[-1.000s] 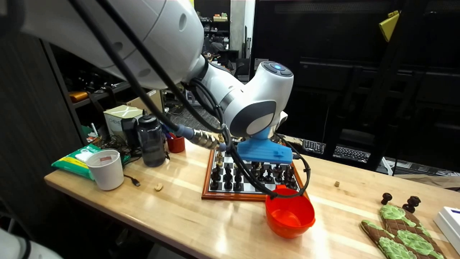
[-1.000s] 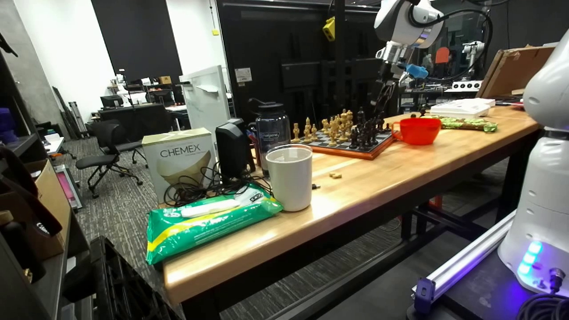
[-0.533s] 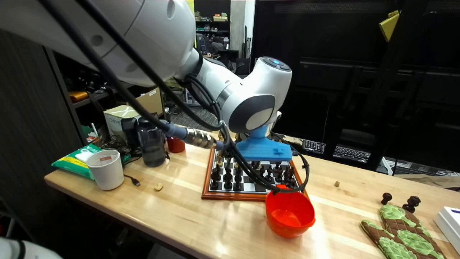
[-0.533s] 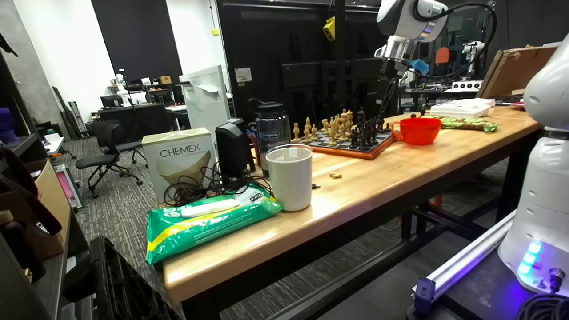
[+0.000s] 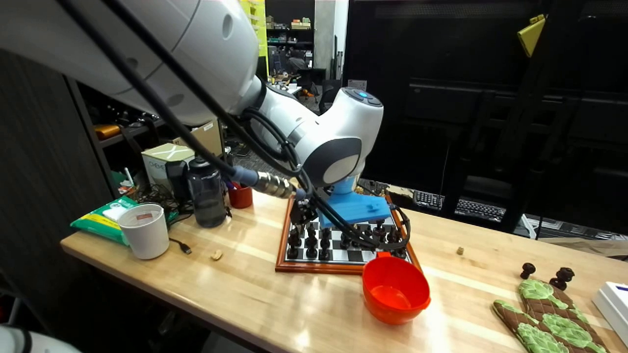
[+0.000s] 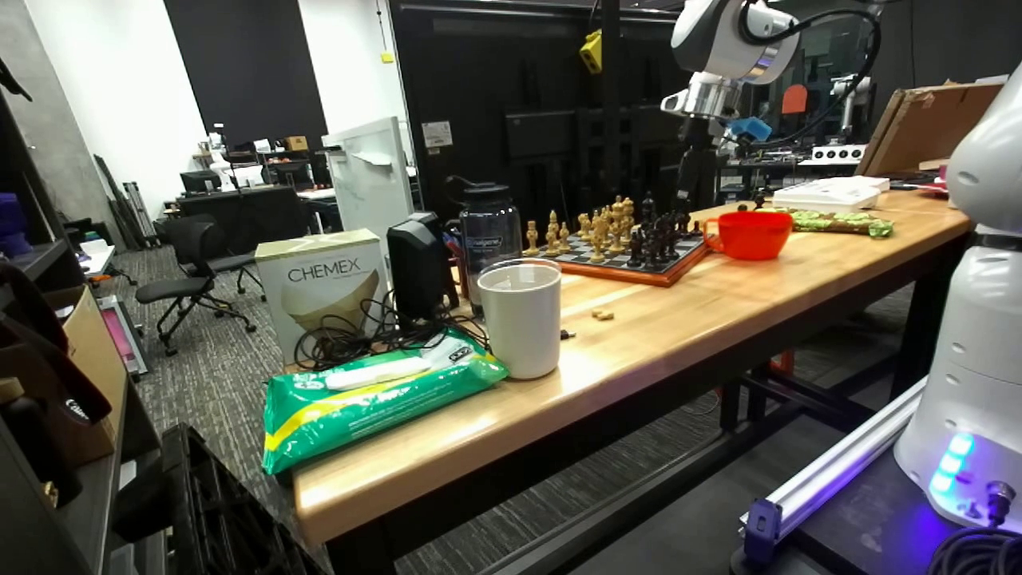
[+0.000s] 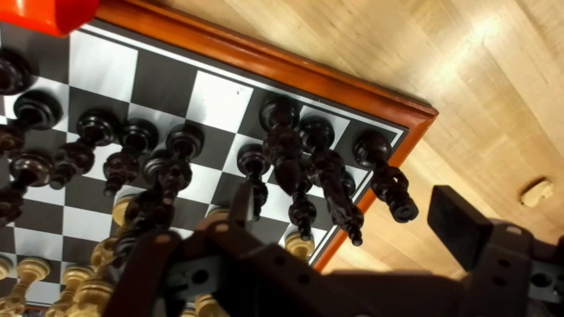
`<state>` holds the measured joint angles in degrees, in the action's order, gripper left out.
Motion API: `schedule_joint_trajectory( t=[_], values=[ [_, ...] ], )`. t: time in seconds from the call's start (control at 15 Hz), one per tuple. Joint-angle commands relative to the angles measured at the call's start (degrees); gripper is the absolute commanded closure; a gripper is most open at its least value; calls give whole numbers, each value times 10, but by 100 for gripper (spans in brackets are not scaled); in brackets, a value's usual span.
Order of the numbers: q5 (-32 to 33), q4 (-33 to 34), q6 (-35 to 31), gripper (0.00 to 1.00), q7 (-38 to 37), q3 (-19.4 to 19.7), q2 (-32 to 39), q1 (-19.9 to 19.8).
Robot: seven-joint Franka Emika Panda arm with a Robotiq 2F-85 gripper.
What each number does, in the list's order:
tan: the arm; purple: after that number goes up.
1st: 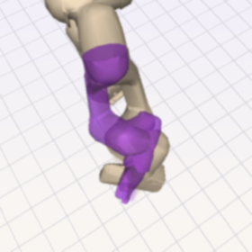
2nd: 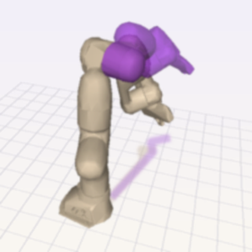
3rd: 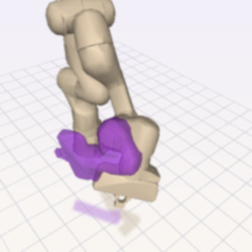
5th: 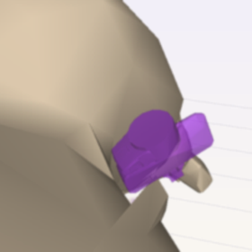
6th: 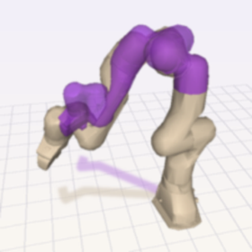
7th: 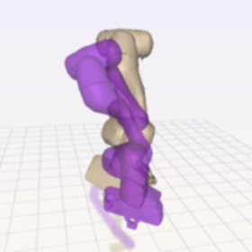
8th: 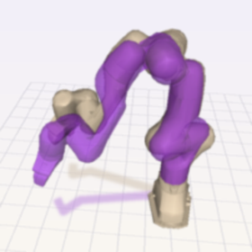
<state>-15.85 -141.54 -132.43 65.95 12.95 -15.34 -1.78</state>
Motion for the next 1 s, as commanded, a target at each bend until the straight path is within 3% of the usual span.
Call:
schedule_joint_trajectory(
  t=[0.0, 0.93],
  values=[
    [-7, -17, -6, 0, 46, 1, -13, 7],
    [-25, 2, -11, 0, 122, 1, 39, 7]
  ],
)
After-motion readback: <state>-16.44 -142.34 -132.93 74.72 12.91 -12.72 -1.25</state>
